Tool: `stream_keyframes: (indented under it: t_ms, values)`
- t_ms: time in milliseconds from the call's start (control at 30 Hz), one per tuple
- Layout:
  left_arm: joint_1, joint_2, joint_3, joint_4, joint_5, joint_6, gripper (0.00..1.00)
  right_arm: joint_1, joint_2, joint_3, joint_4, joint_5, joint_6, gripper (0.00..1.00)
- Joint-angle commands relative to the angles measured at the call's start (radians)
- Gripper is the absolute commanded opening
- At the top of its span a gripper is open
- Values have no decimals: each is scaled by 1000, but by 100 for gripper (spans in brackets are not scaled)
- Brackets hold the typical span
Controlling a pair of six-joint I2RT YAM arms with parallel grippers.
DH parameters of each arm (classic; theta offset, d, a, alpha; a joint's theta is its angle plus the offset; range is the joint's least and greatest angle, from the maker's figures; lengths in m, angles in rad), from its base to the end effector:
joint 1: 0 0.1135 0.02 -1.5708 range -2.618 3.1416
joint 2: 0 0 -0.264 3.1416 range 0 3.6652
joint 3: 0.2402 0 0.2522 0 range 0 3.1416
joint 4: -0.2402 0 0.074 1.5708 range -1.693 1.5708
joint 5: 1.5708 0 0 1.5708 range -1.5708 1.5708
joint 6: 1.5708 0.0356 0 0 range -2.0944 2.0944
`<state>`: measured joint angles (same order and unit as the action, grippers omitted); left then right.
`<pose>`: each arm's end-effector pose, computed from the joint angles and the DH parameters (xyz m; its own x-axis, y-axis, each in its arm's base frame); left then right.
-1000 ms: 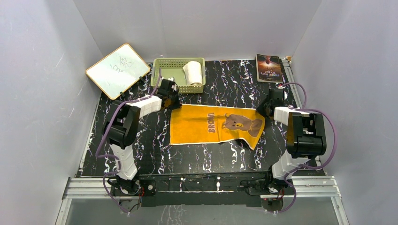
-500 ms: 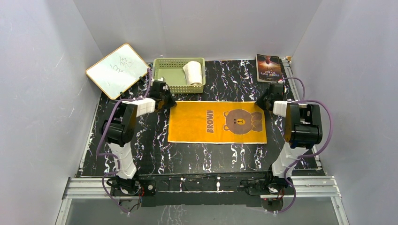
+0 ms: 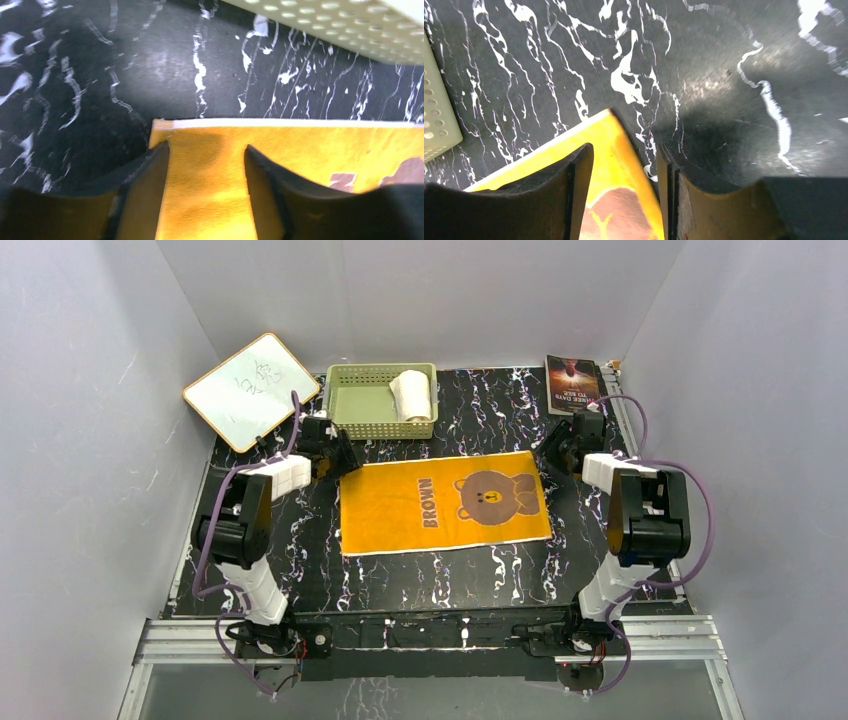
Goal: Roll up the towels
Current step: Flatten out the towel at the center of the board, then fold the towel at the center of the board.
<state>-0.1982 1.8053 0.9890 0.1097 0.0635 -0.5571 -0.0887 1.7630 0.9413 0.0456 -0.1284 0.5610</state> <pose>0.3683 -0.0763 0.1618 -0.6692 -0.4038 -0.6238 -0.1296 0.8900 -0.4371 0.3582 -0.0273 0.1575 -0.5925 0.5824 -0.5565 0.3686 0.8103 0.4556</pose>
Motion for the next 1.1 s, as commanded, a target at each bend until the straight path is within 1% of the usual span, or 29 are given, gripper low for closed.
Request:
stream_keyframes:
  t_ms: [0,67,200,300,400,567,667,800,967,1033,1067]
  values:
    - [14,-93,-5,-117,-74,78,65,-4,-98,24,-24,107,-89,49]
    - [13,-90,21,-156,-105,109,68,-4,-85,28,-35,138,-107,49]
    - [13,-66,48,-218,-162,163,68,-2,-68,11,-17,155,-139,50]
    - [13,-83,11,-193,-173,171,69,14,-61,14,-1,148,-195,49]
    - [13,-67,4,-186,-185,192,69,38,-29,57,-30,147,-256,50]
    - [13,-24,24,-166,-182,219,69,76,60,101,-11,72,-295,50]
    - [13,-1,41,-163,-183,229,69,130,96,138,-29,109,-335,50]
    - [13,35,63,-171,-213,247,68,175,123,170,-51,164,-377,50]
    - [13,45,43,-161,-222,251,65,189,124,166,-52,171,-398,50]
    - [13,51,33,-156,-223,256,62,192,129,168,-58,183,-409,50]
    - [13,58,29,-156,-224,259,59,194,132,169,-61,188,-412,49]
